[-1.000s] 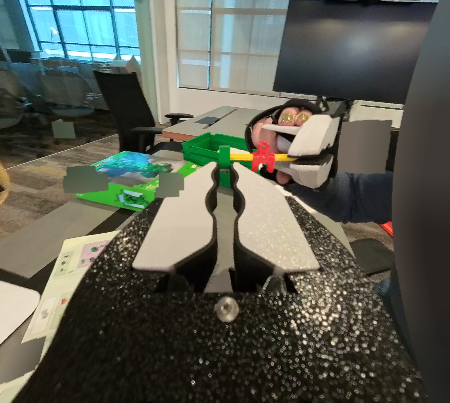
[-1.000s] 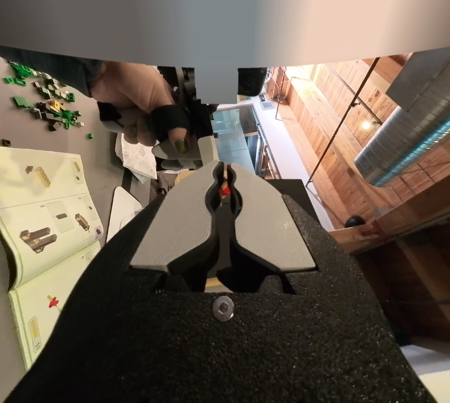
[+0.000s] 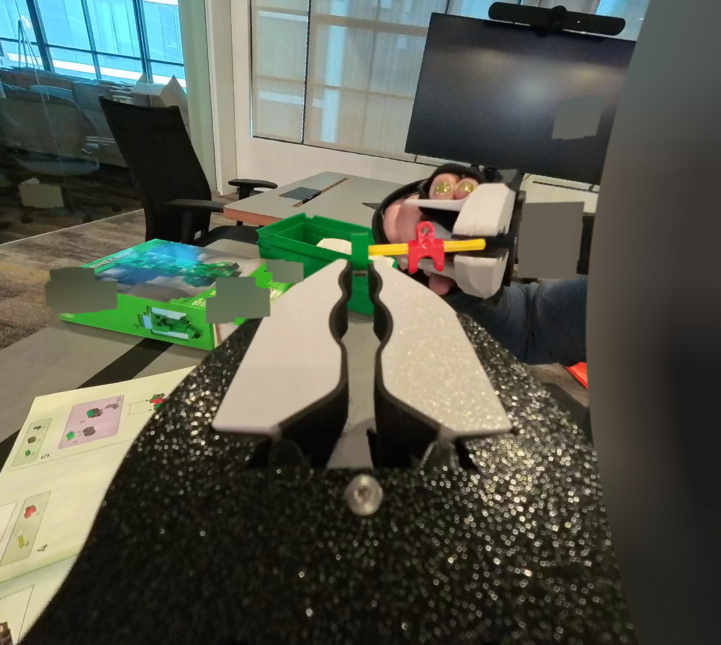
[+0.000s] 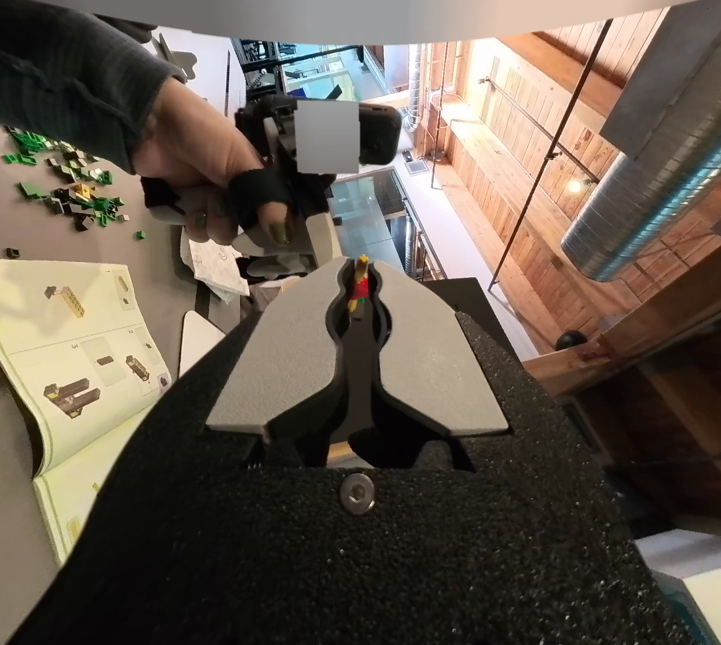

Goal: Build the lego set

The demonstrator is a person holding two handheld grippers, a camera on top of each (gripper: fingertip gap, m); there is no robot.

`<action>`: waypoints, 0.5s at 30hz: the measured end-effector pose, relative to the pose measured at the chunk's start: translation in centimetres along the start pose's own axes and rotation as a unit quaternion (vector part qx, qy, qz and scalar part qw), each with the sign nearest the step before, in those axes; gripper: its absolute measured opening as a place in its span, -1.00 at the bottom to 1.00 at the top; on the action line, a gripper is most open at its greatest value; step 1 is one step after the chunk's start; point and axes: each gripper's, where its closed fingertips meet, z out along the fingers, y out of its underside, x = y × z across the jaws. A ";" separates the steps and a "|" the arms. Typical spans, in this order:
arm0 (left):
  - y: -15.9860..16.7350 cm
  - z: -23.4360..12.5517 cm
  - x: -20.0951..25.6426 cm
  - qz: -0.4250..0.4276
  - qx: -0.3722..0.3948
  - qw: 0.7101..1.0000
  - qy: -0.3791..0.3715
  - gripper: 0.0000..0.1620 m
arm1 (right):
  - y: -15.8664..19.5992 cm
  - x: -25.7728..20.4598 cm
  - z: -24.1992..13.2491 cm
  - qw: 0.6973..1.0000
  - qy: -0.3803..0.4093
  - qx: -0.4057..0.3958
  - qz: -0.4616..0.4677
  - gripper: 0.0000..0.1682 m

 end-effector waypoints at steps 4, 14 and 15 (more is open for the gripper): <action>0.1 0.1 0.0 0.001 -0.004 1.000 0.001 -0.91 | -0.1 -0.5 0.1 1.000 -0.014 -0.002 -0.007 -0.94; 0.4 0.3 0.6 0.007 -0.012 1.000 0.023 -0.90 | -0.5 -0.5 -0.1 1.000 -0.030 -0.004 0.009 -0.95; 0.4 0.3 0.7 0.007 -0.012 1.000 0.025 -0.91 | -0.5 -0.5 -0.1 0.999 -0.031 -0.004 0.011 -0.95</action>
